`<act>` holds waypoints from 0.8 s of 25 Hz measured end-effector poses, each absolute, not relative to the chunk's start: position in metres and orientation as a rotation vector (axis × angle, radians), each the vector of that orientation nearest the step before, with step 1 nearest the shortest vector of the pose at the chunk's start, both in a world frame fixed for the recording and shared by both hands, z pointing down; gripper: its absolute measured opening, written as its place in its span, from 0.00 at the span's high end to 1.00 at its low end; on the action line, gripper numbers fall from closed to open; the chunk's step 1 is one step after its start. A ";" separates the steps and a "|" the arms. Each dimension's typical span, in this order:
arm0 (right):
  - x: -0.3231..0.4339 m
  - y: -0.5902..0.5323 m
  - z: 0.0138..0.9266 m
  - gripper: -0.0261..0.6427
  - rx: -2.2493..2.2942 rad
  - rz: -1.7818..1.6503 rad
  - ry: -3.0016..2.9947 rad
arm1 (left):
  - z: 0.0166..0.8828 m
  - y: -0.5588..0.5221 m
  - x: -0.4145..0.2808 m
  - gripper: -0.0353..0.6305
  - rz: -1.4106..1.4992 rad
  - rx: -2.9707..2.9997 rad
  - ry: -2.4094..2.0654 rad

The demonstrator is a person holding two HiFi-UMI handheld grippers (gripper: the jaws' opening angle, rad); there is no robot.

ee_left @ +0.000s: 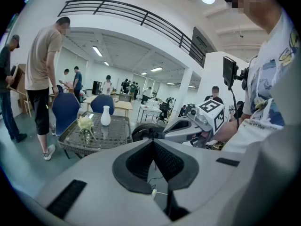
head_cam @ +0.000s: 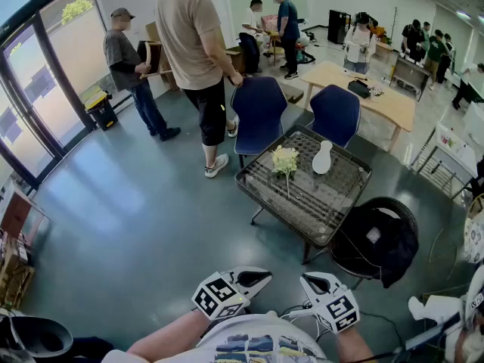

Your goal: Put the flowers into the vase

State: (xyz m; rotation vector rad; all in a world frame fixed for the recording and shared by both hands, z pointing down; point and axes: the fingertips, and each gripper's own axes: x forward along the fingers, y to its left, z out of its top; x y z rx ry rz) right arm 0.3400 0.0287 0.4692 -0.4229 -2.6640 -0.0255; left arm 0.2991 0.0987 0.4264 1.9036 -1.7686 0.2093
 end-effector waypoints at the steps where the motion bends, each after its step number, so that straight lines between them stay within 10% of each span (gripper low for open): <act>1: 0.341 0.027 0.469 0.94 -0.423 -0.026 -2.661 | 0.426 0.097 0.299 0.93 0.208 1.904 -1.771; 20: 0.243 0.022 0.499 0.94 -0.452 0.025 -2.583 | 0.447 0.094 0.203 0.93 0.128 1.880 -1.760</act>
